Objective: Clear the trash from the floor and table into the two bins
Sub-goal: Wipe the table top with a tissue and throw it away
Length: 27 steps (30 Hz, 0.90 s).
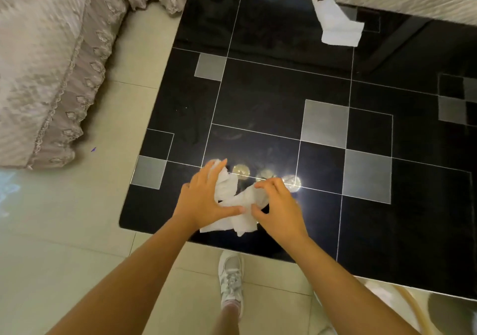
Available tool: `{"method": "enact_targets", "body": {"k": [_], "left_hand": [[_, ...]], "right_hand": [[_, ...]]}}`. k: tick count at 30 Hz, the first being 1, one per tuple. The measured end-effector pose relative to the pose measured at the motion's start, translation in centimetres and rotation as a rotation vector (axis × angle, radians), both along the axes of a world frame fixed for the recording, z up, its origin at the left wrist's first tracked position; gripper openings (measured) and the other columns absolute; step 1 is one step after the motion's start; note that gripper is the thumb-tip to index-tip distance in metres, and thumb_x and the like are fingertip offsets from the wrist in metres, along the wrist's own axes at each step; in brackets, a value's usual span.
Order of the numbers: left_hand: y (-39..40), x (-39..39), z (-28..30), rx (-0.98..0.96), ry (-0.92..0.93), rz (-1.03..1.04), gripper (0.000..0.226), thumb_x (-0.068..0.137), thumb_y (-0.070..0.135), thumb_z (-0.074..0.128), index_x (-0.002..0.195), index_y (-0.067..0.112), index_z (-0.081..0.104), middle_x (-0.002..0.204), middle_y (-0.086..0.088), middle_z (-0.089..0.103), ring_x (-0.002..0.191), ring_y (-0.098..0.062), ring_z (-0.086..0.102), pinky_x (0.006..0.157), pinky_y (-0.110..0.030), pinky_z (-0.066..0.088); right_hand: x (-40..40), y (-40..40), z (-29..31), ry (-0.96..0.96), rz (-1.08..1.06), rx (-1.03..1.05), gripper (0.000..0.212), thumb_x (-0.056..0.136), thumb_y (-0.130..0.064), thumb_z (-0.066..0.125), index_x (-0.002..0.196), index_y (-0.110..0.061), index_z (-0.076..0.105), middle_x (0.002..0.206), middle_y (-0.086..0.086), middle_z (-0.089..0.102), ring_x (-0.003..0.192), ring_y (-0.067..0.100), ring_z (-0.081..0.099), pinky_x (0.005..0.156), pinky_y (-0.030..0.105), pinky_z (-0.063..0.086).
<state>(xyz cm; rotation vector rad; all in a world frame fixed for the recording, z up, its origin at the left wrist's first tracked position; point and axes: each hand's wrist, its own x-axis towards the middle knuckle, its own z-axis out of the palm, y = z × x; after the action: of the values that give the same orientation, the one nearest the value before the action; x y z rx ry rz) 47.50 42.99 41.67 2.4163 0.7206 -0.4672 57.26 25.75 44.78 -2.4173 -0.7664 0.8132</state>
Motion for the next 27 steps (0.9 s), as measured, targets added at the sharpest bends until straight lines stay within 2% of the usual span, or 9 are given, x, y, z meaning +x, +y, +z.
{"method": "enact_targets", "body": {"k": [6,11,14,17,19,20,22,24,27], "left_hand": [[-1.4,1.1,-1.6,0.042,-0.035,-0.070,0.079,0.083,0.046,0.066,0.147,0.030,0.023,0.141,0.002,0.033,0.125,-0.020,0.037,0.095,-0.033,0.046],[-2.5,2.1,-1.6,-0.060,-0.022,-0.107,0.047,0.095,0.029,0.053,0.139,0.025,0.036,0.137,0.002,0.038,0.121,-0.018,0.041,0.089,-0.029,0.046],[-2.8,2.3,-2.1,-0.066,-0.054,-0.077,0.042,0.094,0.021,0.056,0.135,0.021,0.045,0.132,-0.001,0.048,0.117,-0.020,0.047,0.092,-0.029,0.043],[-2.8,3.4,-2.0,-0.094,-0.026,0.029,0.040,0.095,0.018,0.053,0.135,0.016,0.046,0.134,-0.004,0.050,0.122,-0.021,0.048,0.098,-0.028,0.039],[-2.7,4.4,-1.7,-0.134,-0.022,0.160,0.037,0.096,0.018,0.053,0.133,0.016,0.048,0.131,-0.004,0.052,0.119,-0.022,0.051,0.096,-0.028,0.041],[-2.7,4.9,-1.7,-0.165,-0.040,0.230,0.035,0.096,0.018,0.054,0.130,0.016,0.050,0.126,-0.004,0.054,0.114,-0.022,0.053,0.092,-0.029,0.042],[-2.9,5.4,-1.7,-0.219,-0.098,0.339,0.032,0.095,0.017,0.055,0.127,0.018,0.052,0.119,-0.002,0.056,0.106,-0.020,0.055,0.086,-0.027,0.043],[-3.3,5.8,-1.5,-0.223,-0.110,0.382,0.031,0.094,0.017,0.054,0.125,0.018,0.052,0.117,0.000,0.055,0.101,-0.016,0.054,0.083,-0.024,0.042],[-3.8,6.0,-1.1,-0.177,-0.111,0.368,0.032,0.095,0.018,0.055,0.126,0.015,0.051,0.115,0.000,0.052,0.096,-0.011,0.049,0.080,-0.021,0.040]], "right_hand": [[-1.0,1.2,-1.1,0.059,0.050,-0.198,0.086,0.070,-0.053,0.072,0.141,-0.034,0.026,0.148,-0.008,0.019,0.130,0.019,0.036,0.099,0.042,0.045],[-1.1,1.5,-2.9,-0.043,0.272,-0.360,0.103,0.071,-0.037,0.076,0.147,-0.031,0.007,0.156,0.003,0.002,0.140,0.027,0.019,0.107,0.041,0.035],[-0.1,0.8,-3.3,-0.021,0.280,-0.362,0.097,0.075,-0.027,0.076,0.148,-0.028,0.012,0.154,0.003,0.011,0.139,0.025,0.022,0.107,0.036,0.034],[1.9,0.4,-3.6,0.000,0.260,-0.304,0.075,0.081,-0.021,0.069,0.143,-0.027,0.027,0.145,-0.001,0.025,0.130,0.021,0.035,0.092,0.030,0.046],[3.4,0.5,-3.4,0.018,0.261,-0.257,0.062,0.086,-0.017,0.062,0.139,-0.026,0.032,0.138,-0.001,0.030,0.124,0.021,0.042,0.084,0.028,0.049],[3.8,0.5,-3.2,0.022,0.256,-0.241,0.056,0.088,-0.020,0.058,0.139,-0.025,0.034,0.136,0.000,0.032,0.123,0.021,0.042,0.083,0.029,0.047],[3.8,0.4,-2.5,0.017,0.224,-0.249,0.057,0.089,-0.044,0.054,0.139,-0.027,0.032,0.139,-0.001,0.031,0.127,0.021,0.037,0.092,0.032,0.042],[2.2,0.3,-2.0,-0.019,0.156,-0.317,0.081,0.076,-0.075,0.045,0.141,-0.031,0.026,0.146,0.000,0.028,0.133,0.025,0.032,0.101,0.045,0.036],[-0.9,0.6,-2.3,-0.072,0.133,-0.411,0.104,0.051,-0.093,0.038,0.132,-0.028,0.042,0.137,0.008,0.051,0.122,0.036,0.053,0.084,0.063,0.045]]}}
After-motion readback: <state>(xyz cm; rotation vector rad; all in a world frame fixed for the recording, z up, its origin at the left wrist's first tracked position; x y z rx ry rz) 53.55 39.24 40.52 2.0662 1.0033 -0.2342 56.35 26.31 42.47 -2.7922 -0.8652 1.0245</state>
